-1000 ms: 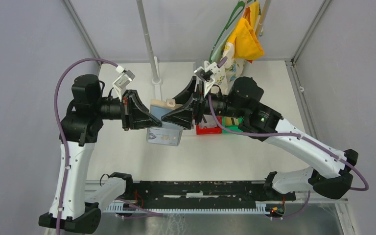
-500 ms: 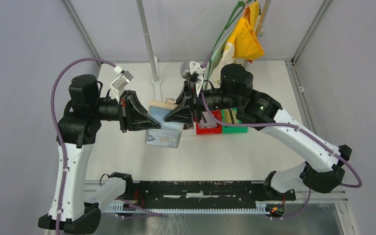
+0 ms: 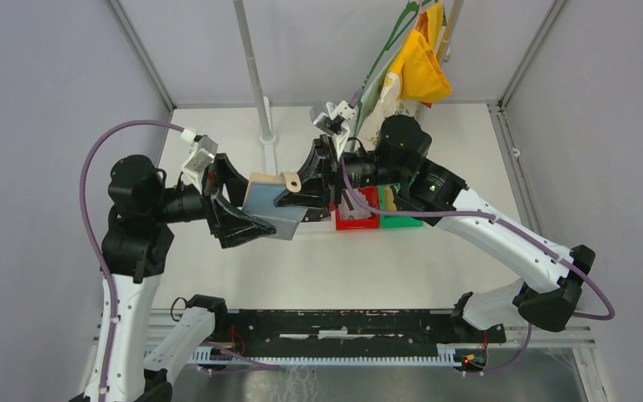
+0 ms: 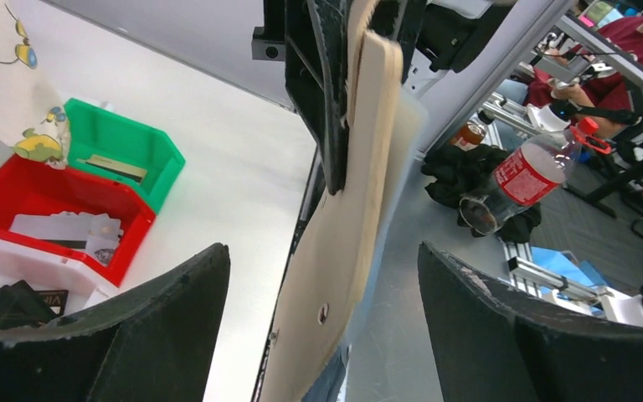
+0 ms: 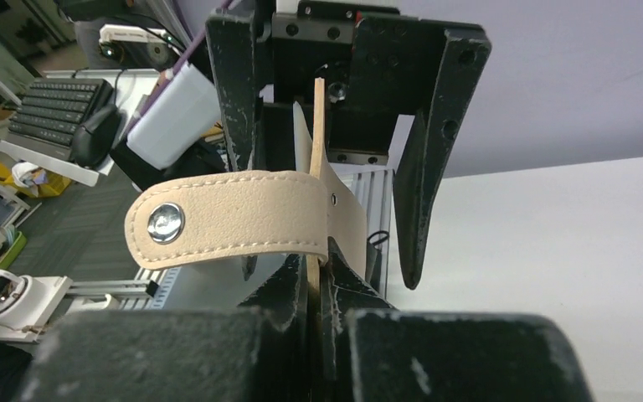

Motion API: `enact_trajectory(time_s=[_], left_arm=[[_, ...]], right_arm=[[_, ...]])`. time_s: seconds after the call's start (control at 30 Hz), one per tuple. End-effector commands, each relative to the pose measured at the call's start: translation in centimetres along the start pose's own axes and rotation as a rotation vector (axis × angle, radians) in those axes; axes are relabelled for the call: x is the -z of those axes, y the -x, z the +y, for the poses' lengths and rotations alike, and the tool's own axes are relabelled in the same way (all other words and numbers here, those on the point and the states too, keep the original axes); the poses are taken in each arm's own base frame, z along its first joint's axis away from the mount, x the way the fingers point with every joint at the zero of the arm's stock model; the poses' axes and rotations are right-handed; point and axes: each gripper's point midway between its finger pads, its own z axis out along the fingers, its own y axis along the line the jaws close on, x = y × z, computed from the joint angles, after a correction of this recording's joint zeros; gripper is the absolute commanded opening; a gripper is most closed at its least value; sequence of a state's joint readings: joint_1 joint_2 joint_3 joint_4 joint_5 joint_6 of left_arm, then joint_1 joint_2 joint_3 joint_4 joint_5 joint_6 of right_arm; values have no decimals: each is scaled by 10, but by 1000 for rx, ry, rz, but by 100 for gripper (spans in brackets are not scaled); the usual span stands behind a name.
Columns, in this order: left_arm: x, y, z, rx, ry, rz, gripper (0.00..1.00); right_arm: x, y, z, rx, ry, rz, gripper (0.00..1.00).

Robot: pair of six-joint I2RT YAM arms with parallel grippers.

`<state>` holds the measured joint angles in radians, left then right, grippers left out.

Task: Take the credit cards out of the card holder
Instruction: Remove the credit card from the card holder.

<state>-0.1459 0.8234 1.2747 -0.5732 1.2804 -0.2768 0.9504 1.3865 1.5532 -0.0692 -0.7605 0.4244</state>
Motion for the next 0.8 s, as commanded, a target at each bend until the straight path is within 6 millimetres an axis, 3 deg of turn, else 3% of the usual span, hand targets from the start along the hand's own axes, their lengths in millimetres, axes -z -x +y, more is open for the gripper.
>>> enact_trajectory(time_s=[0.0, 0.33, 0.63, 0.77], left_arm=[[2, 21, -13, -114, 0, -84, 87], [5, 6, -25, -127, -39, -54, 81], [5, 15, -14, -107, 45, -118, 45], [5, 15, -11, -93, 59, -120, 18]], right_arm=[[13, 59, 41, 113, 93, -185, 0], [24, 70, 39, 95, 61, -333, 0], [36, 57, 27, -12, 51, -518, 0], [46, 50, 21, -31, 24, -583, 0]])
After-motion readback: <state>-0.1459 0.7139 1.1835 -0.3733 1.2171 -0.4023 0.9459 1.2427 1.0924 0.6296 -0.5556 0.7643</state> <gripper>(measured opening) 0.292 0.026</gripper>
